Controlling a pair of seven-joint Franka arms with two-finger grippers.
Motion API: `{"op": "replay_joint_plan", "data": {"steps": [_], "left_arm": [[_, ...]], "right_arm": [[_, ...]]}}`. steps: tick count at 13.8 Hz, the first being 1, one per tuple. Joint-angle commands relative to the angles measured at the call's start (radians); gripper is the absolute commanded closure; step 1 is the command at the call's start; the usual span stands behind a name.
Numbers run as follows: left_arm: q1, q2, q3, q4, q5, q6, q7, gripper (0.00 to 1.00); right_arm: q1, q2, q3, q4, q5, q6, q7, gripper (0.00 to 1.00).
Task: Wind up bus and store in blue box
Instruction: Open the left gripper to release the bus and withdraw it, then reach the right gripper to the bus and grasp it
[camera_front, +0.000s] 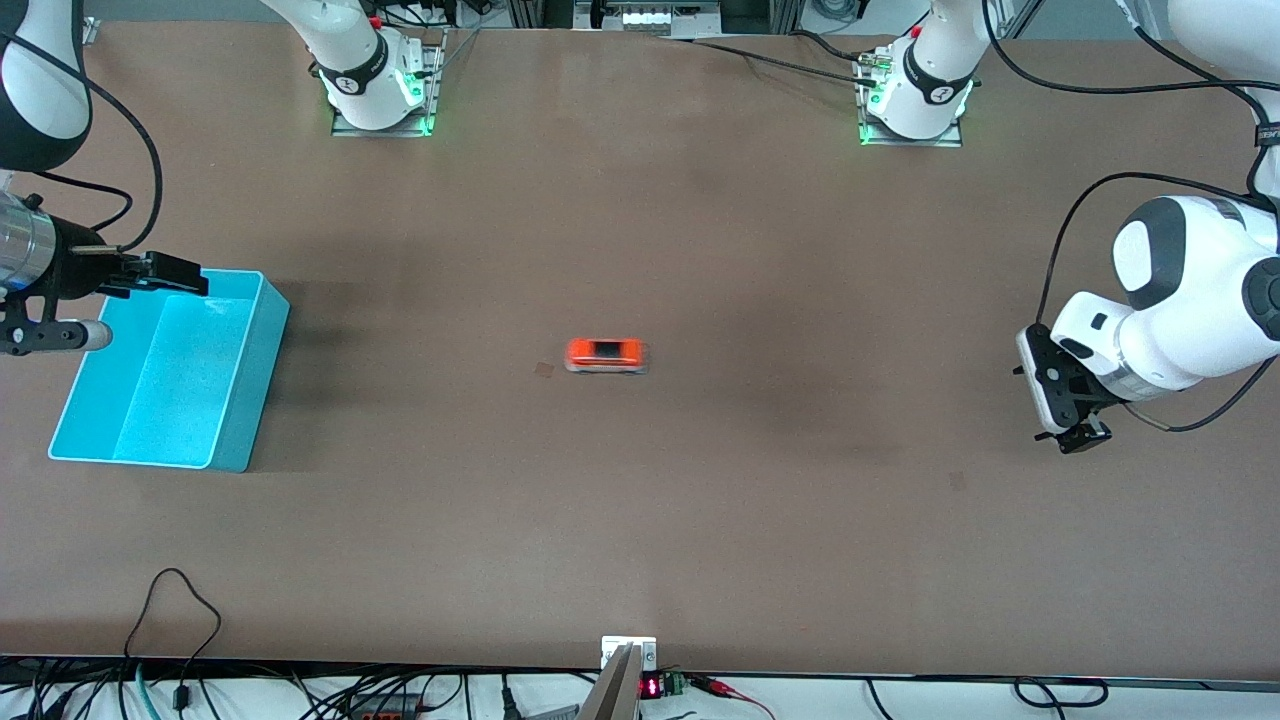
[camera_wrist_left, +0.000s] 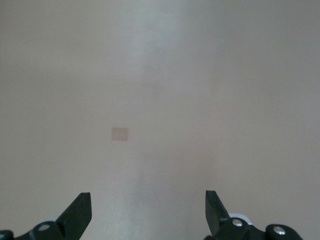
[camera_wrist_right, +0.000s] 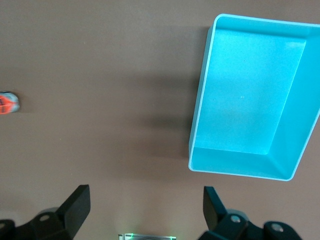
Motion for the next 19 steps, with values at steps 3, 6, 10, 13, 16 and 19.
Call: {"op": "replay_joint_plan", "data": {"steps": [3, 6, 10, 13, 16, 19], "left_arm": [[-0.016, 0.006, 0.011, 0.072, -0.014, -0.037, -0.306, 0.00], [-0.015, -0.004, 0.020, 0.084, -0.017, -0.039, -0.435, 0.00], [-0.088, -0.015, 0.156, 0.191, -0.094, -0.169, -0.692, 0.00], [-0.117, -0.038, 0.193, 0.253, -0.094, -0.209, -0.967, 0.00], [-0.210, -0.103, 0.272, 0.253, -0.094, -0.279, -1.197, 0.00], [-0.228, -0.167, 0.307, 0.248, -0.135, -0.331, -1.258, 0.00]], "right_arm": [[-0.015, -0.006, -0.005, -0.015, 0.015, -0.036, -0.082, 0.00], [-0.009, -0.003, -0.003, -0.015, 0.015, -0.036, -0.092, 0.00], [-0.008, 0.000, 0.000, -0.015, 0.015, -0.033, -0.095, 0.00], [-0.002, 0.000, 0.001, -0.012, 0.016, -0.030, -0.105, 0.00], [-0.003, -0.001, 0.003, -0.024, 0.016, -0.030, -0.143, 0.00], [-0.024, -0.101, 0.004, -0.214, 0.015, 0.042, -0.228, 0.00]]}}
